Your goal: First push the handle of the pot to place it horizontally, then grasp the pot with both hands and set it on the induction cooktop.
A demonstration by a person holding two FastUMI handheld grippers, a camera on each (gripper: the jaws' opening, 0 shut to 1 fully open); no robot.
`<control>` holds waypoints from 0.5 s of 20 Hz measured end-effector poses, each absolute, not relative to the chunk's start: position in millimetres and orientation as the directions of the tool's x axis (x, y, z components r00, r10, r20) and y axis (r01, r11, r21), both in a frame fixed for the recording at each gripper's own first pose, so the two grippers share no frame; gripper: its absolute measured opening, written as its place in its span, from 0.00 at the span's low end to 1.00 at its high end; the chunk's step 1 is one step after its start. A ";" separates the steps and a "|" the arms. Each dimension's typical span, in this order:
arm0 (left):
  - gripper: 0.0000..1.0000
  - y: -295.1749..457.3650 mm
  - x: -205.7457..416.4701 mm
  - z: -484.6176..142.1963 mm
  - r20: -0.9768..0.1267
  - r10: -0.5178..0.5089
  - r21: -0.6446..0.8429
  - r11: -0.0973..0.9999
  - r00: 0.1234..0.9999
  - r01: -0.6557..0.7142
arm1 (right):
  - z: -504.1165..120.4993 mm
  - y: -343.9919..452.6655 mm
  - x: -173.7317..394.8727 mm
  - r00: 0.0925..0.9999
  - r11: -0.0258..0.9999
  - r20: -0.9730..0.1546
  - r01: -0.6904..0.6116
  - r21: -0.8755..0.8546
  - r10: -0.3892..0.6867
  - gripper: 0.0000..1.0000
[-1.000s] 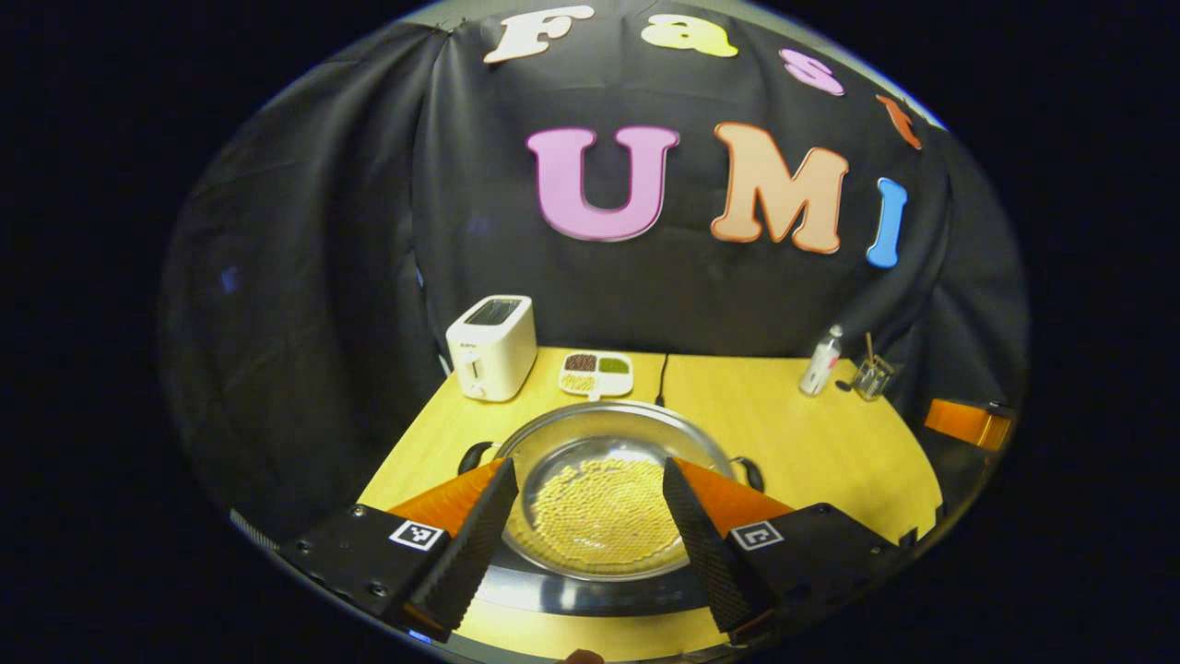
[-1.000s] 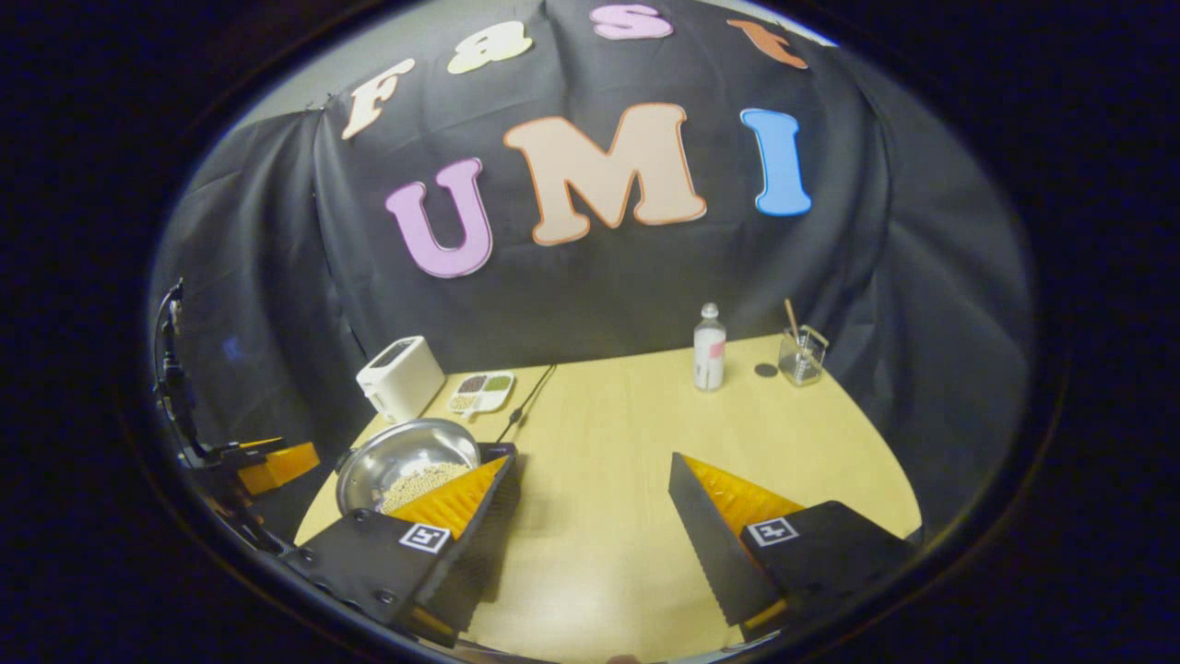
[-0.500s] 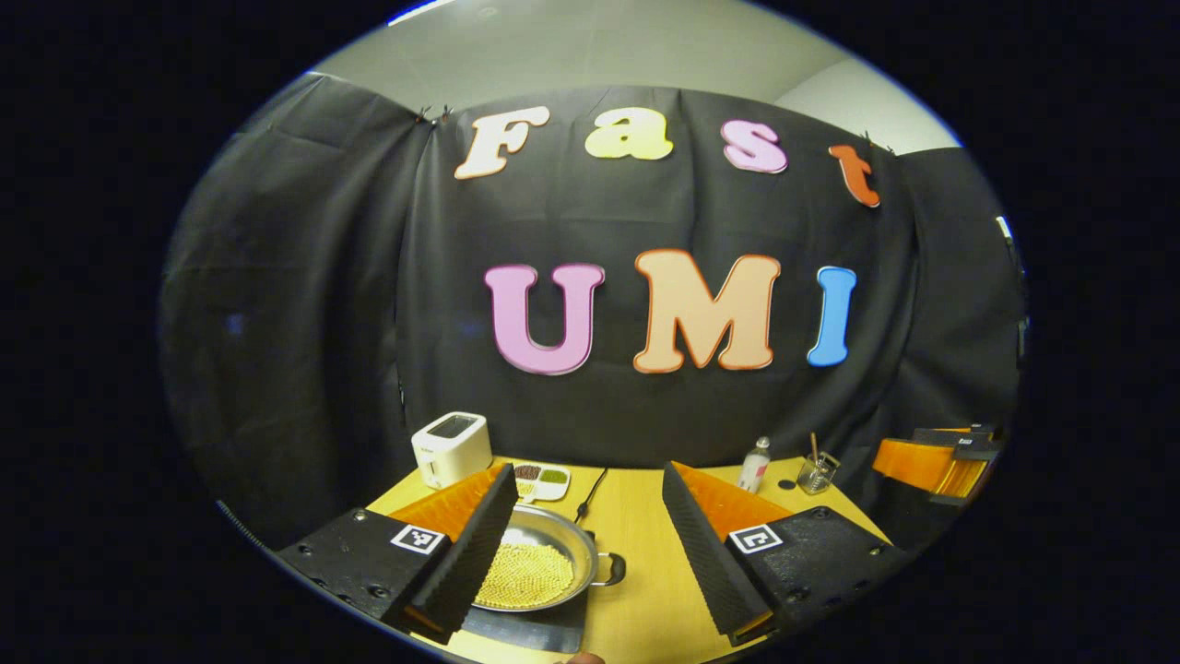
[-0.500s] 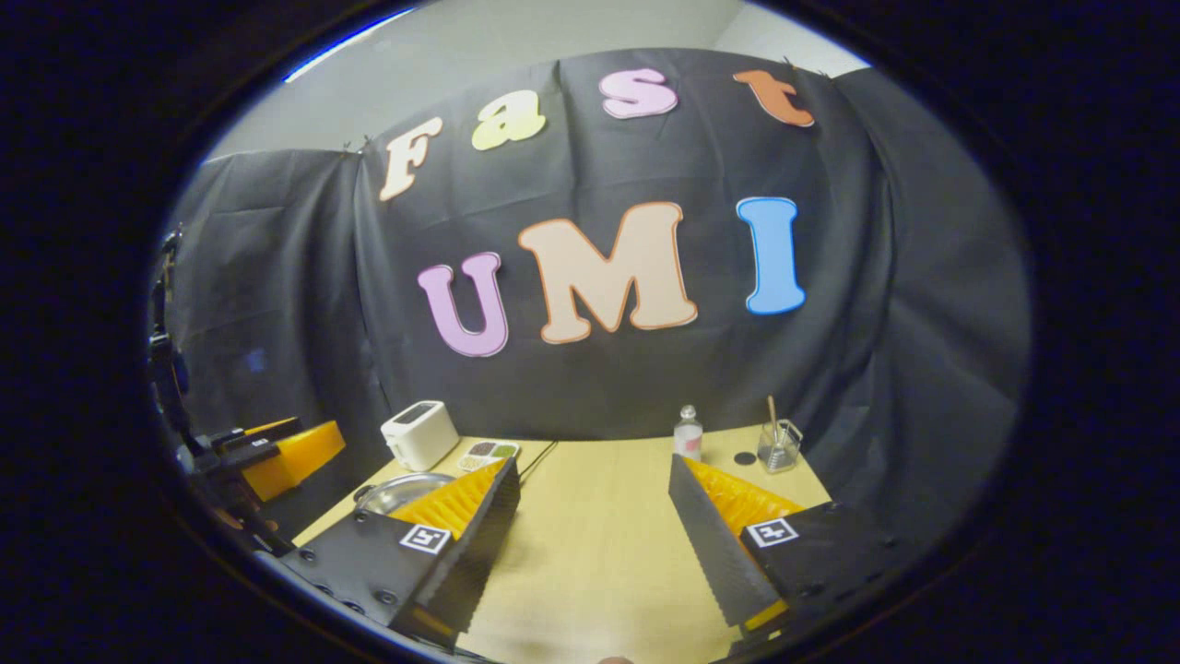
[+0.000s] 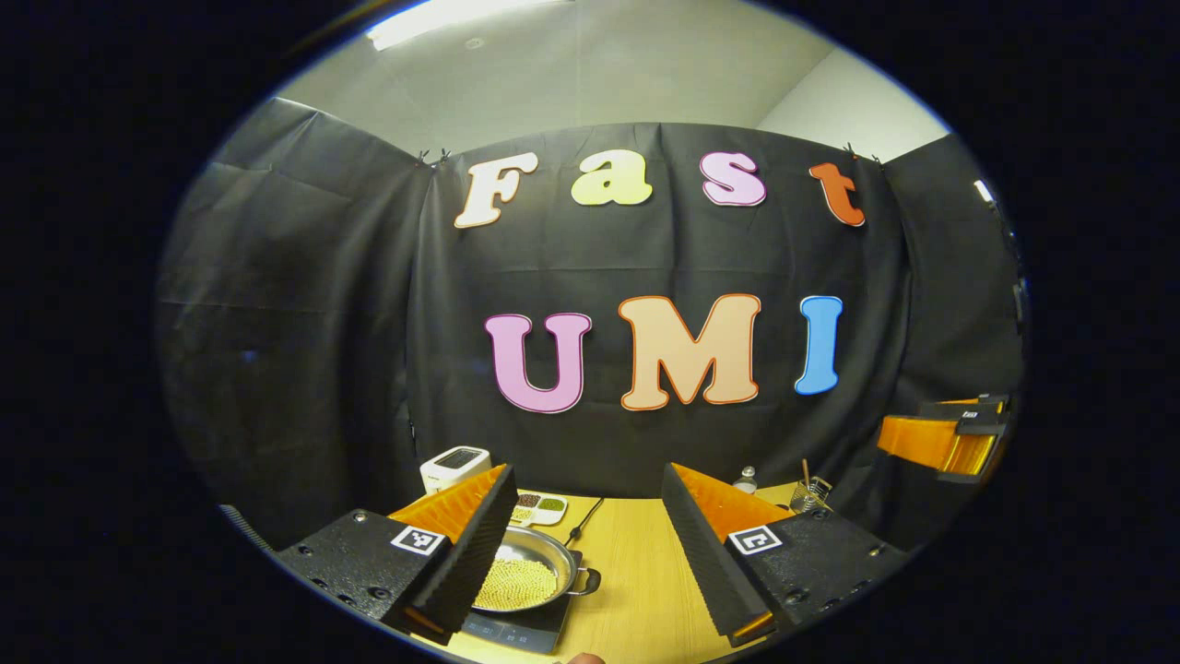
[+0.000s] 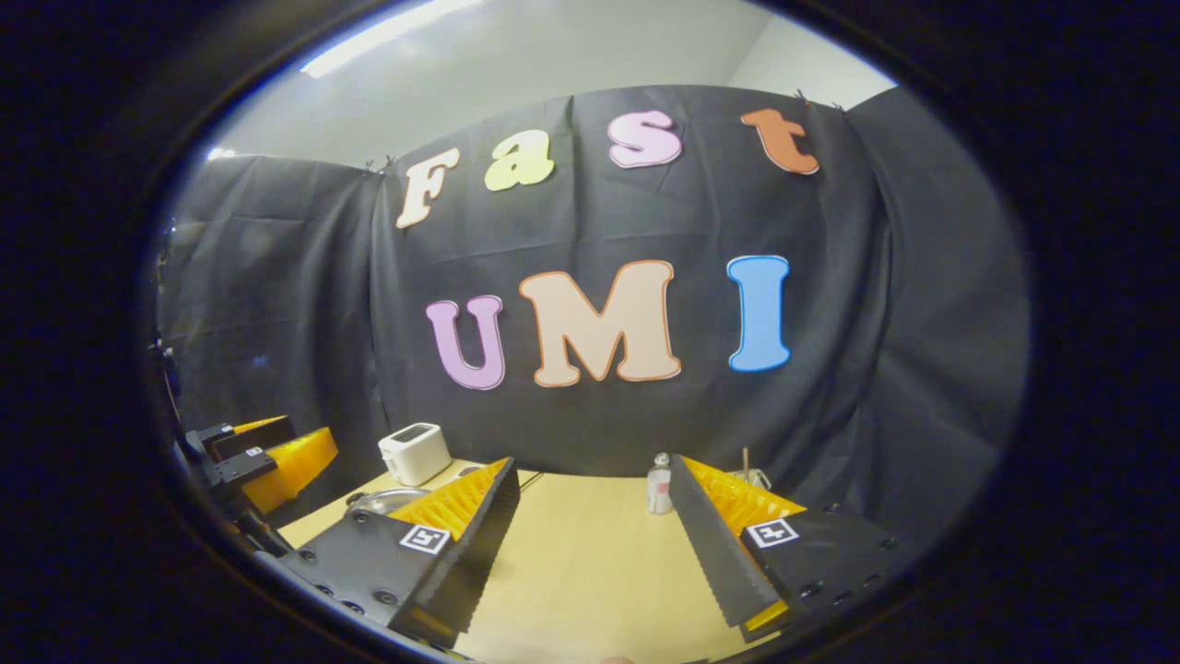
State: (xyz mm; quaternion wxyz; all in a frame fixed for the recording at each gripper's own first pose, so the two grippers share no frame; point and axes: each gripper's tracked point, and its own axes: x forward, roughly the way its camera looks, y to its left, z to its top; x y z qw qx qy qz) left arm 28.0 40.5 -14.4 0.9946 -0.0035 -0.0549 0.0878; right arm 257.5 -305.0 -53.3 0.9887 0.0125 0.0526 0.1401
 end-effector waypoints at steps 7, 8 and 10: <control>0.96 36.9 25.5 -21.8 0.093 0.189 -0.037 0.982 0.978 -0.186 | -38.3 -321.2 250.9 0.956 0.959 -0.072 -0.280 0.051 0.283 0.94; 0.96 35.6 26.3 -21.4 0.094 0.189 -0.038 0.982 0.977 -0.187 | -37.1 -323.2 253.0 0.957 0.959 -0.070 -0.278 0.045 0.281 0.94; 0.96 33.6 28.3 -20.1 0.099 0.191 -0.040 0.981 0.977 -0.188 | -35.2 -325.8 253.5 0.958 0.960 -0.065 -0.277 0.035 0.279 0.94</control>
